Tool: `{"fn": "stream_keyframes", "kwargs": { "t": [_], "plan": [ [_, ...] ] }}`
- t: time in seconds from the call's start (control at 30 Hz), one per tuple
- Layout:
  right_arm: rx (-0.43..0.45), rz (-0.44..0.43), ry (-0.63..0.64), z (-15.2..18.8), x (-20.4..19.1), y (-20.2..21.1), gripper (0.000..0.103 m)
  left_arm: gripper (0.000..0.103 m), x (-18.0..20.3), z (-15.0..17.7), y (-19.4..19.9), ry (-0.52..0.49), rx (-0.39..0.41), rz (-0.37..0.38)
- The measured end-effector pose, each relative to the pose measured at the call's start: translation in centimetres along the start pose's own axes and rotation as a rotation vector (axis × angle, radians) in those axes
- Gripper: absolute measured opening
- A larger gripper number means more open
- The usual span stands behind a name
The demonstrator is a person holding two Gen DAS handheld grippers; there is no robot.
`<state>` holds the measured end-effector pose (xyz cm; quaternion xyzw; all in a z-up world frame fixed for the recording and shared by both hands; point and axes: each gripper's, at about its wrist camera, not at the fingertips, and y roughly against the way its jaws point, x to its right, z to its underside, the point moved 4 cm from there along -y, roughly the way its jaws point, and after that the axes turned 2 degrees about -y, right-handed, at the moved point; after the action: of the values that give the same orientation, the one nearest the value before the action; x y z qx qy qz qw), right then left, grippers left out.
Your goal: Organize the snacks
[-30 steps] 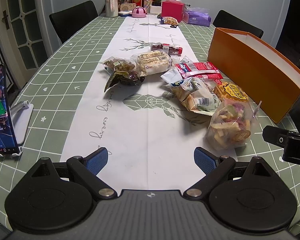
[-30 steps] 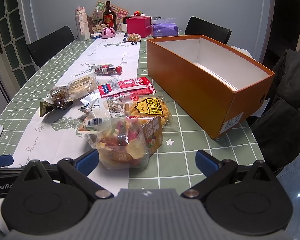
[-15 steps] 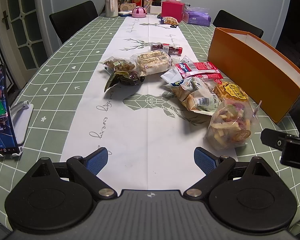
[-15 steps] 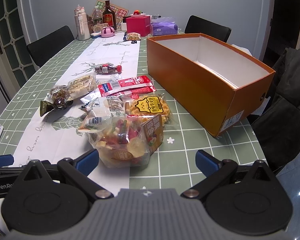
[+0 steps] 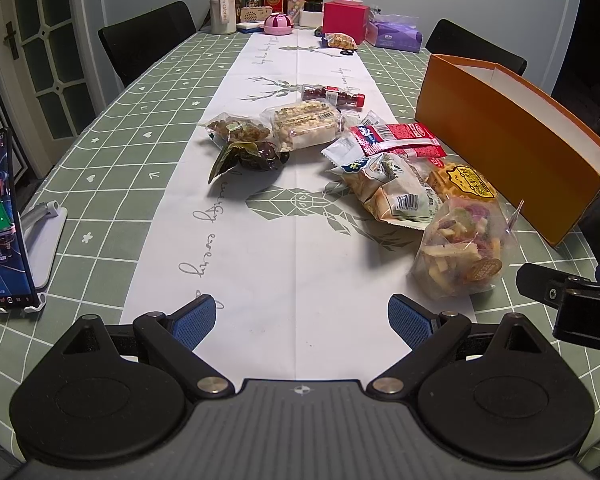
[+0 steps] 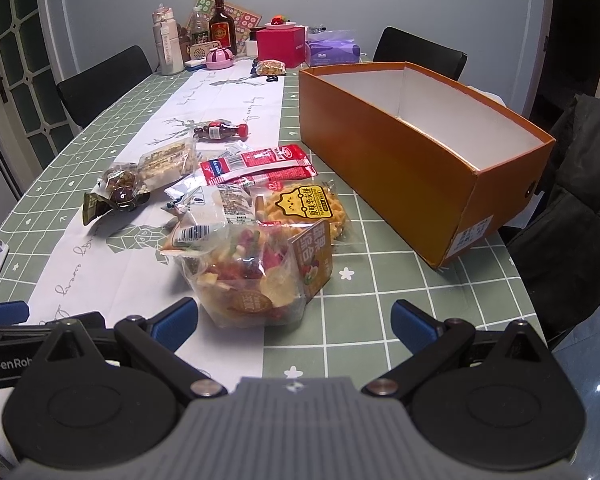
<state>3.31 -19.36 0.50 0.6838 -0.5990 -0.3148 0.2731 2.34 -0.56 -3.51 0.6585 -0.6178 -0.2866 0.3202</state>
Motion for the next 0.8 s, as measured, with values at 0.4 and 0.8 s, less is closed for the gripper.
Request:
{"fn": "stream_keyframes", "kwargs": {
  "t": [0.4,0.8],
  "plan": [
    [-0.001,0.000,-0.003,0.01,-0.02,-0.06,0.100,0.103,0.06,0.65,-0.26,-0.004,-0.002,0.001],
    [-0.001,0.000,-0.002,0.00,0.00,-0.05,0.100,0.103,0.07,0.75,-0.37,-0.005,-0.004,0.001]
  ]
}}
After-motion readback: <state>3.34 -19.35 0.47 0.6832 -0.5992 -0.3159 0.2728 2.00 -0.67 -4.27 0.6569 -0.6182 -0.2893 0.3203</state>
